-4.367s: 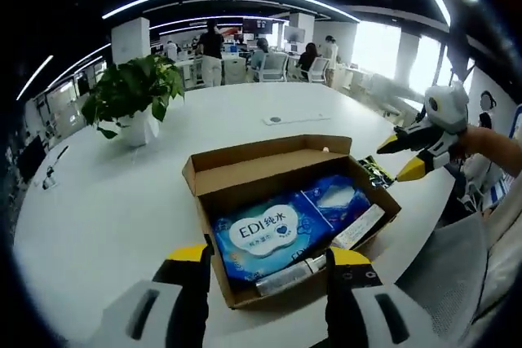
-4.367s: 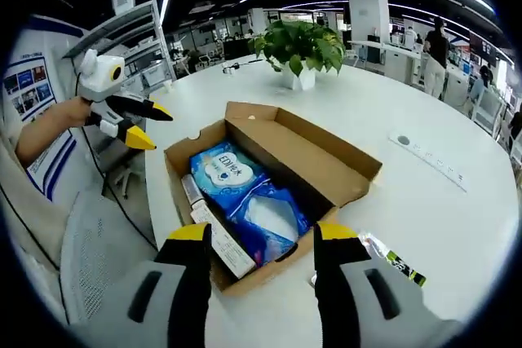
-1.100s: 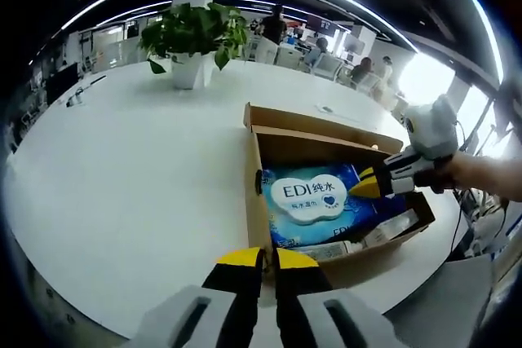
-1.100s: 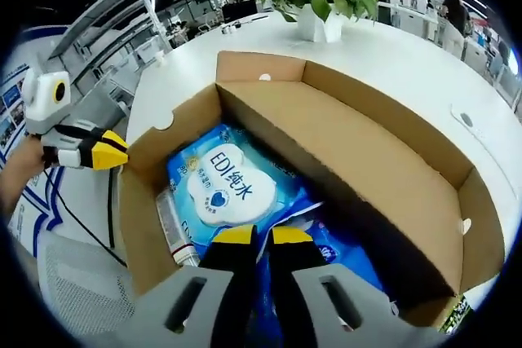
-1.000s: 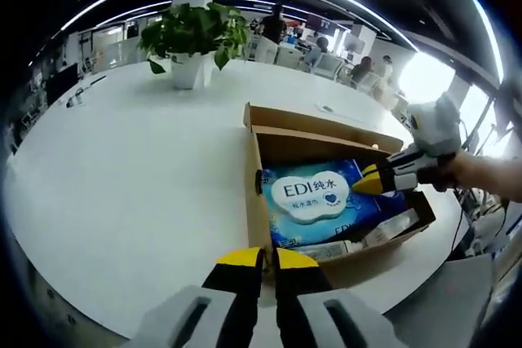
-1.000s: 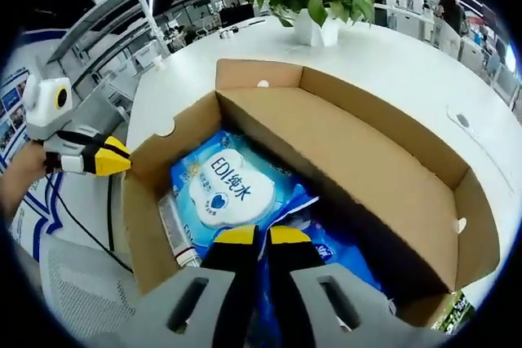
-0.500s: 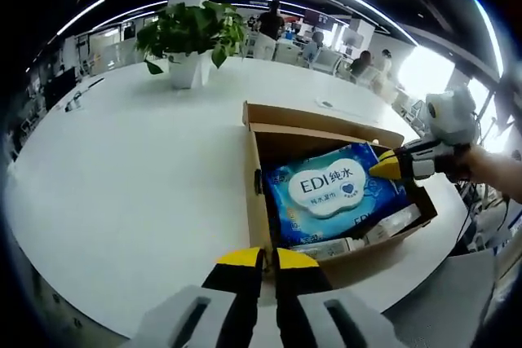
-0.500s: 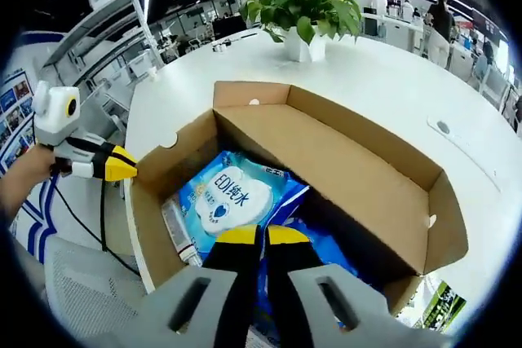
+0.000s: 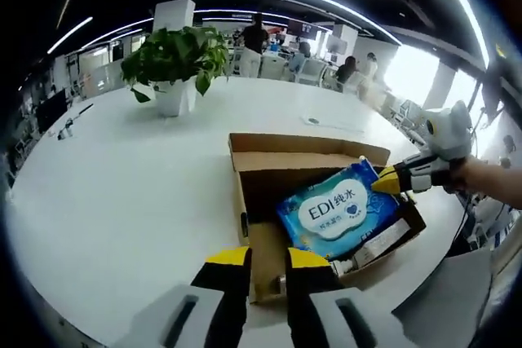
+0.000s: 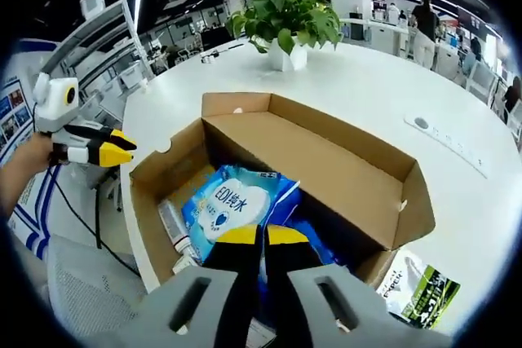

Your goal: Operate the shoe box by opening the lid, removing the specified soft item, and placing it in the target area until the item is outside and the box remains undamaged.

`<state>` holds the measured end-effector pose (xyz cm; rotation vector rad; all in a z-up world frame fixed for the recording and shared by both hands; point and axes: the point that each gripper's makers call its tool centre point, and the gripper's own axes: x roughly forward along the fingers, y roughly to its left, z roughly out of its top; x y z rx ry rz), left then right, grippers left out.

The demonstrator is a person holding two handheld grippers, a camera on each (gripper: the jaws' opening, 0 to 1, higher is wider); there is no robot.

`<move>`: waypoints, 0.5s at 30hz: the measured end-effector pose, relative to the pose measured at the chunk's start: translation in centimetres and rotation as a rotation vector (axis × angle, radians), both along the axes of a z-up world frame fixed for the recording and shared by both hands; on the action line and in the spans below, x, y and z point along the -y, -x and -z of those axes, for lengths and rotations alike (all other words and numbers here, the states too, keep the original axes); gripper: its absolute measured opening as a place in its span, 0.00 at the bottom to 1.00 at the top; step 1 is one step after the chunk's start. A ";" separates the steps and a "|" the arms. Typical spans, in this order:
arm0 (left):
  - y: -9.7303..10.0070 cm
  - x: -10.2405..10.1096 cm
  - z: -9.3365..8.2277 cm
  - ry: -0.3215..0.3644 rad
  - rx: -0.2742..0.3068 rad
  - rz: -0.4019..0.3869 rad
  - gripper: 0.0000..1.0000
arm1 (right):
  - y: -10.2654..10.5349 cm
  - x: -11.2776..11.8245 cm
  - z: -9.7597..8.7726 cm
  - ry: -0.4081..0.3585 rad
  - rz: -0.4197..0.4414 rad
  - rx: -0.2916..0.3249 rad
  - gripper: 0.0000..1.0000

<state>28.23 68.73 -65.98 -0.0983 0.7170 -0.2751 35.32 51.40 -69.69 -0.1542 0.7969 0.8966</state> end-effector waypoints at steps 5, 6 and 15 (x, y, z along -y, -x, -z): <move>-1.0 3.2 0.4 0.047 -0.023 0.081 0.20 | -0.1 0.9 0.1 0.013 0.014 0.005 0.00; -1.1 3.9 1.1 0.032 -0.039 0.111 0.20 | -0.2 1.3 0.2 0.025 0.018 0.009 0.00; -1.7 6.6 5.6 0.040 -0.191 0.208 0.23 | -0.3 2.5 0.8 0.056 0.018 0.008 0.00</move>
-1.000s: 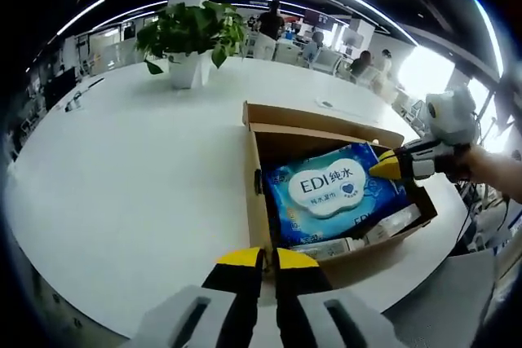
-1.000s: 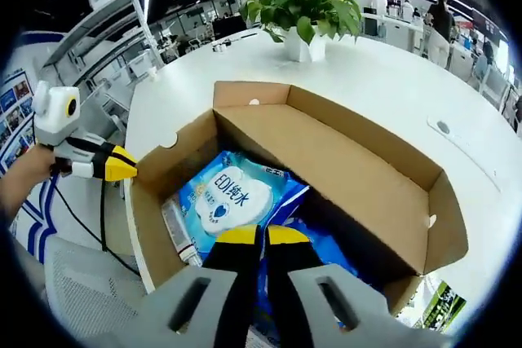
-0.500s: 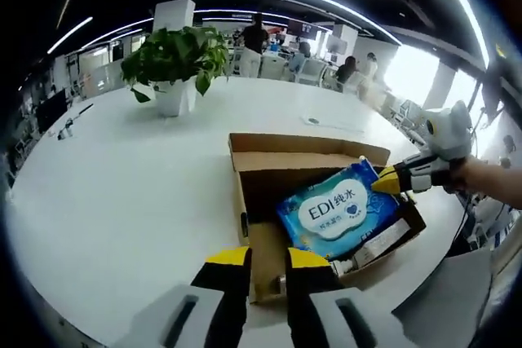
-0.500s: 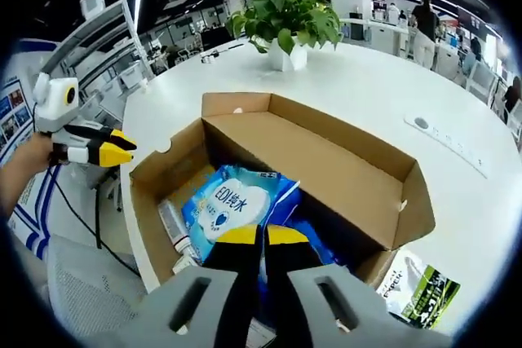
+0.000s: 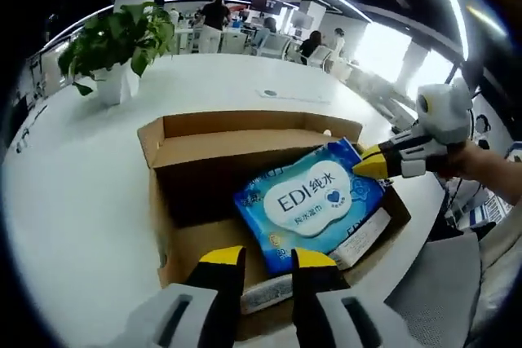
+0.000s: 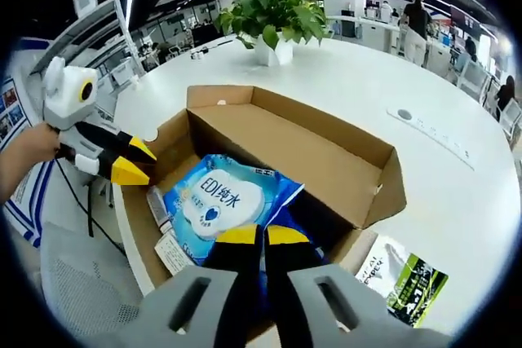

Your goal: Operate the shoe box by opening the lid, removing the specified soft item, and placing it in the target area until the item is outside and the box remains undamaged.

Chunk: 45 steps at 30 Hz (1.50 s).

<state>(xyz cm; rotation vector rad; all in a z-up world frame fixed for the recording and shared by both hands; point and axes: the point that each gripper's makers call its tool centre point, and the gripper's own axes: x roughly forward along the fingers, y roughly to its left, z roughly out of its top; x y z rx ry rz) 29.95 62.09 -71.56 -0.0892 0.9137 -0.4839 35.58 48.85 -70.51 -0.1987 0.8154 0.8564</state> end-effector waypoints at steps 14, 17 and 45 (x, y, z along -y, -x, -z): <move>0.1 2.0 3.4 0.102 -0.186 0.012 0.19 | 0.0 1.0 0.1 0.003 0.011 -0.002 0.00; 0.2 2.3 3.8 0.148 -0.233 -0.021 0.13 | 0.0 1.1 0.1 0.001 0.014 -0.003 0.00; 0.6 2.0 -1.3 0.205 -0.122 -0.086 0.00 | 1.0 1.8 -2.3 -0.111 0.067 -0.021 0.00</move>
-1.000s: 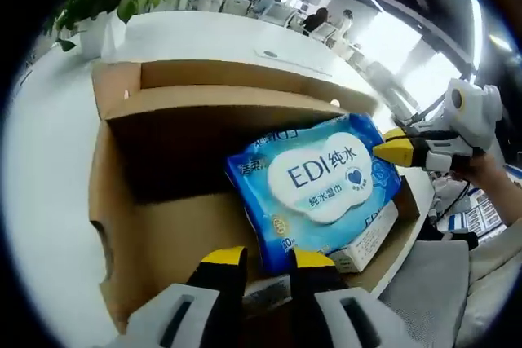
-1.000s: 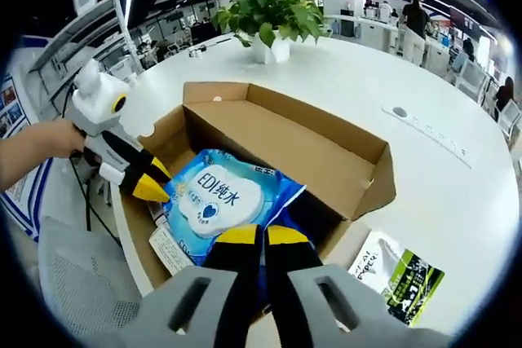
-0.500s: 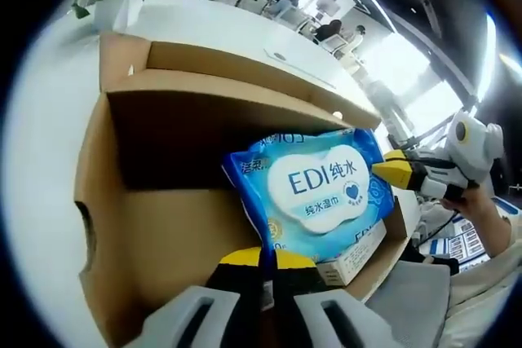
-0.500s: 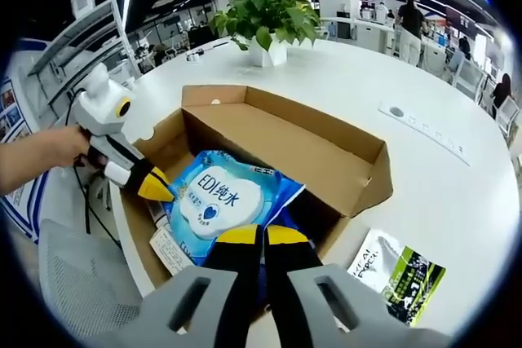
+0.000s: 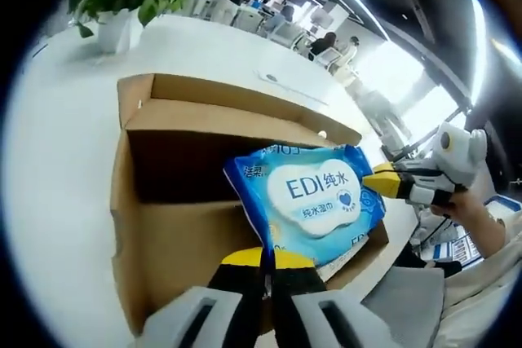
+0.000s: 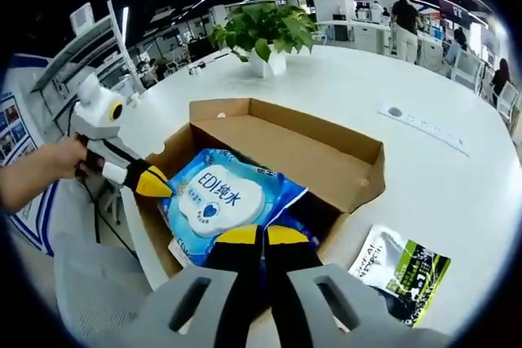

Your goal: Operate the shoe box by opening the lid, removing the specified soft item, and placing it in the target area until the item is outside and the box remains undamaged.

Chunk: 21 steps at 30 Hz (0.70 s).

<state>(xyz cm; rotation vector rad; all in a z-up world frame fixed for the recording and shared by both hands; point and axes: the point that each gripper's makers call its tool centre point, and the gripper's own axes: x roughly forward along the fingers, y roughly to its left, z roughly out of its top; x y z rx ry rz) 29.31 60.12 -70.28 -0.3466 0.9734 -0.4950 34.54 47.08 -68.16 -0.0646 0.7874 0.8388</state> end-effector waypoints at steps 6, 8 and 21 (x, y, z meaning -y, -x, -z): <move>0.2 0.7 -1.6 0.022 0.022 -0.014 0.00 | 0.3 0.7 -1.0 -0.024 0.009 0.002 0.00; 0.3 1.0 -2.1 0.021 0.033 -0.013 0.00 | 0.5 0.9 -1.3 -0.030 0.012 0.006 0.00; -0.3 4.1 -4.8 0.025 0.109 0.025 0.00 | 0.6 4.4 -3.3 -0.066 0.075 0.023 0.00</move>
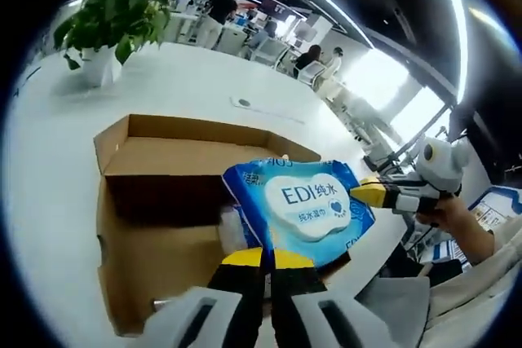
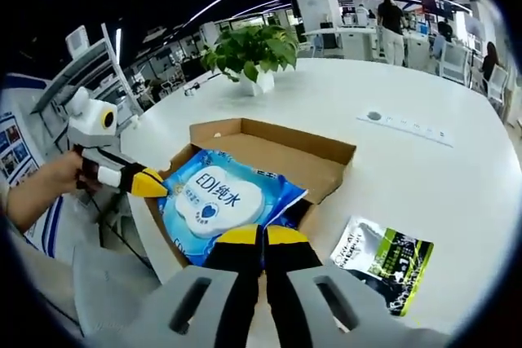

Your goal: Operate the shoe box by opening the lid, removing the specified soft item, and placing it in the target area until the item is outside and the box remains undamaged.

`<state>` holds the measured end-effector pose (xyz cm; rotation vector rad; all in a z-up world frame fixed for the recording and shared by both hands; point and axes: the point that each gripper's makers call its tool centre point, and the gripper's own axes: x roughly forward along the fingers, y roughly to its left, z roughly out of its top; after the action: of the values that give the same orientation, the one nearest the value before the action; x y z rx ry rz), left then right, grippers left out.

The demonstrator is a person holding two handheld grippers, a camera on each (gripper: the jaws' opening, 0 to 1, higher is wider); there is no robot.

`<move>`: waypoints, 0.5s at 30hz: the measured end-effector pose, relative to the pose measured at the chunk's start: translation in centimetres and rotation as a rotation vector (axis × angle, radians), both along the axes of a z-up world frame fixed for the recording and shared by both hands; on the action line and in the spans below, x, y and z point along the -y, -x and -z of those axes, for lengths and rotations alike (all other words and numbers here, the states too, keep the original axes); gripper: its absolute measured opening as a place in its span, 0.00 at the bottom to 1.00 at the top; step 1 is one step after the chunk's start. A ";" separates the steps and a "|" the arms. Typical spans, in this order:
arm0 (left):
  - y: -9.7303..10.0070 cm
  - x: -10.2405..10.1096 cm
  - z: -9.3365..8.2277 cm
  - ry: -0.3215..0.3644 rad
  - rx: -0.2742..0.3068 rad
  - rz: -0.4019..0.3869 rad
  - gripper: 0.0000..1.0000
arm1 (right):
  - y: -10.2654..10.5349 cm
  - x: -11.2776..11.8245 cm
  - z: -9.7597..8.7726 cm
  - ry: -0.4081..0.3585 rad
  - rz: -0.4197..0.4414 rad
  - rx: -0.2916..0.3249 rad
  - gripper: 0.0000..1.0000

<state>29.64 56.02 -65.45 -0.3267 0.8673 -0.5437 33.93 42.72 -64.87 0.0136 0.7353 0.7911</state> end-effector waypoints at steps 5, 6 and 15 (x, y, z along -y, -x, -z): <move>-0.1 1.8 -0.5 -0.007 0.019 0.031 0.00 | 0.0 2.0 -0.3 -0.004 0.029 0.005 0.00; -0.1 2.0 -0.5 -0.007 0.020 0.033 0.00 | 0.0 2.3 -0.4 -0.005 0.034 0.005 0.00; -0.5 5.7 -0.9 -0.009 0.042 0.083 0.00 | -0.1 5.9 -0.8 -0.007 0.082 0.010 0.00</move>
<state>30.16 50.32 -64.54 -0.2708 0.8452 -0.6213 34.04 36.85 -64.05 0.0457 0.7182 0.7147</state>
